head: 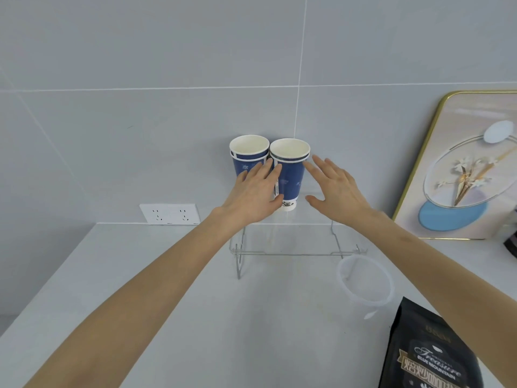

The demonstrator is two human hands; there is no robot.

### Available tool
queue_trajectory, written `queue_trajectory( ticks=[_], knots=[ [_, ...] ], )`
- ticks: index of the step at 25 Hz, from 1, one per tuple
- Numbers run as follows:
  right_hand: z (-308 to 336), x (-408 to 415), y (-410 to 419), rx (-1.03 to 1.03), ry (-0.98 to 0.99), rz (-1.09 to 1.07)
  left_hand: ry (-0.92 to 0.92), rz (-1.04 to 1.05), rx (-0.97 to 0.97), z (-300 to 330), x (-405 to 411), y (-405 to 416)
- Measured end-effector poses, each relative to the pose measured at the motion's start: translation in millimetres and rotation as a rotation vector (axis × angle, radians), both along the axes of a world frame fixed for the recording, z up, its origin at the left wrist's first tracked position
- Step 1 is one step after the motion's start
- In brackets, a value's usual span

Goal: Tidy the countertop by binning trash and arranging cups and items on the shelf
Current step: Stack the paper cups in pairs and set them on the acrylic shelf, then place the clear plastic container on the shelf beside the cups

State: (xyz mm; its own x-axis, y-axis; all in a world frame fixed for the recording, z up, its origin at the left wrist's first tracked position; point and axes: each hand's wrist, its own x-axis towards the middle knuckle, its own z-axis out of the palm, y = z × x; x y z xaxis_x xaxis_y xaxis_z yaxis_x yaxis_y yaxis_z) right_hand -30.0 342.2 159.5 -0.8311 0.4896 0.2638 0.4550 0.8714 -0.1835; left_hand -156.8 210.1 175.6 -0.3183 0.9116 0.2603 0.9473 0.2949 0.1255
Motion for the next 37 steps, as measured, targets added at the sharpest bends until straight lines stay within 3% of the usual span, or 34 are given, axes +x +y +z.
queue_trajectory(
  ticks=[5, 11, 17, 22, 27, 37],
  knots=[
    [-13, 49, -24, -0.007, -0.045, -0.053, -0.008, -0.059, -0.108, -10, 29, -22],
    [-55, 109, -30, -0.024, -0.199, 0.016, -0.166, -0.108, -0.146, -50, 87, -22],
    [-89, 161, -10, -0.272, -0.133, -0.022, -0.463, -0.058, -0.207, -106, 138, -15],
    [-117, 180, 12, -0.491, -0.197, -0.105, -0.731, 0.063, -0.215, -141, 163, -6],
    [-130, 176, 8, -0.748, -0.093, -0.113, -0.939, 0.135, -0.06, -157, 175, 2],
    [-108, 172, -31, -0.777, 0.003, -0.001, -0.906, 0.211, 0.21, -136, 172, -44]
  ],
)
